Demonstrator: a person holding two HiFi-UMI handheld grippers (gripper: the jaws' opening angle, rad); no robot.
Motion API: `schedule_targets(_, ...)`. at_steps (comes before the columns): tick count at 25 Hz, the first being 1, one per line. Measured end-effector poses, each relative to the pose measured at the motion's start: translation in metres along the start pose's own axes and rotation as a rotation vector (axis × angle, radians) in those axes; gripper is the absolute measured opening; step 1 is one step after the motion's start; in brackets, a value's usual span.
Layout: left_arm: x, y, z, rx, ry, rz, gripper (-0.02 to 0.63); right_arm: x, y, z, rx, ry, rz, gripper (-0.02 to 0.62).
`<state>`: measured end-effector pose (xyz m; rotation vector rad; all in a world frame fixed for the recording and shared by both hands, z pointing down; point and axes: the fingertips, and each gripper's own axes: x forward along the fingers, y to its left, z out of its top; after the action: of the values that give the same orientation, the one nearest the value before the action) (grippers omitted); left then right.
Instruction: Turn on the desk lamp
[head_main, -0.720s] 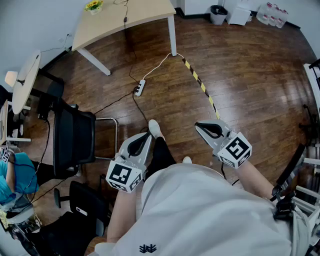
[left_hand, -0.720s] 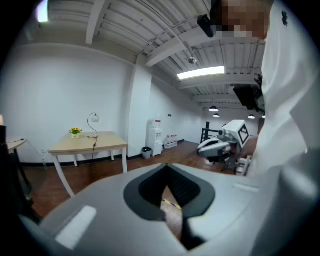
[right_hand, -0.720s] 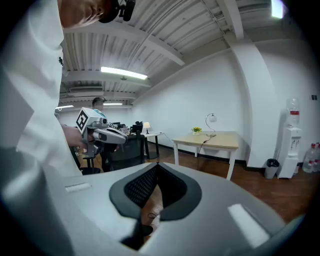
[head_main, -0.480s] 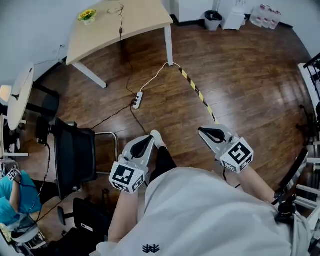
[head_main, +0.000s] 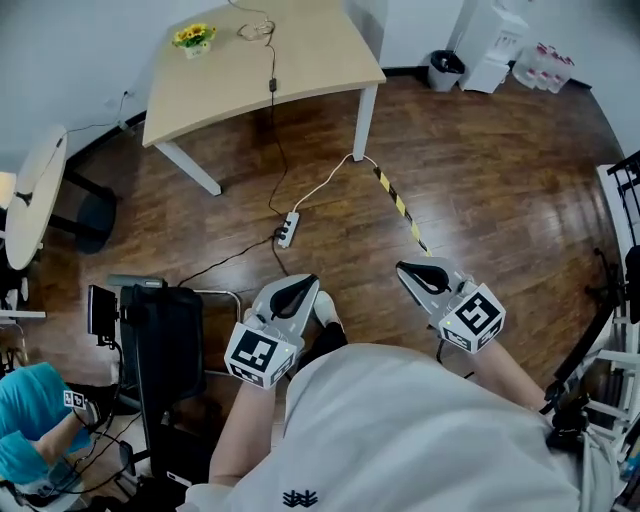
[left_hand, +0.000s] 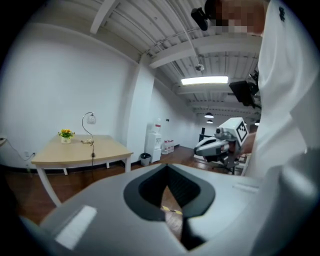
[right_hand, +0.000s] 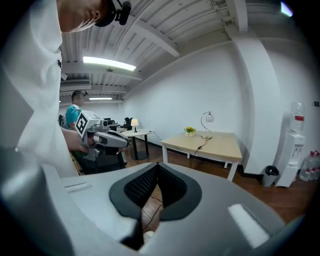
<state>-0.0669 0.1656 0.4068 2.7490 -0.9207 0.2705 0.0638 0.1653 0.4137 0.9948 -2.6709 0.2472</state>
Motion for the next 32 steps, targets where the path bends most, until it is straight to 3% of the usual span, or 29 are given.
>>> schedule_targets(9,-0.010,0.101,0.026,-0.018,-0.013,0.031,0.018,0.105,-0.025,0.056,-0.063,0.011,0.042,0.003)
schedule_targets(17,0.003,0.138,0.019,-0.053,-0.030,0.033,0.018,0.151,-0.045,0.062,-0.074,0.032,0.074,0.003)
schedule_targets(22,0.014,0.169,0.022,-0.064,-0.028,0.074,0.018,0.190,-0.064,0.067,-0.077,0.030,0.128,0.003)
schedule_targets(32,0.066,0.252,0.065,-0.083,-0.013,0.172,0.018,0.279,-0.154,0.093,-0.119,0.026,0.215,0.003)
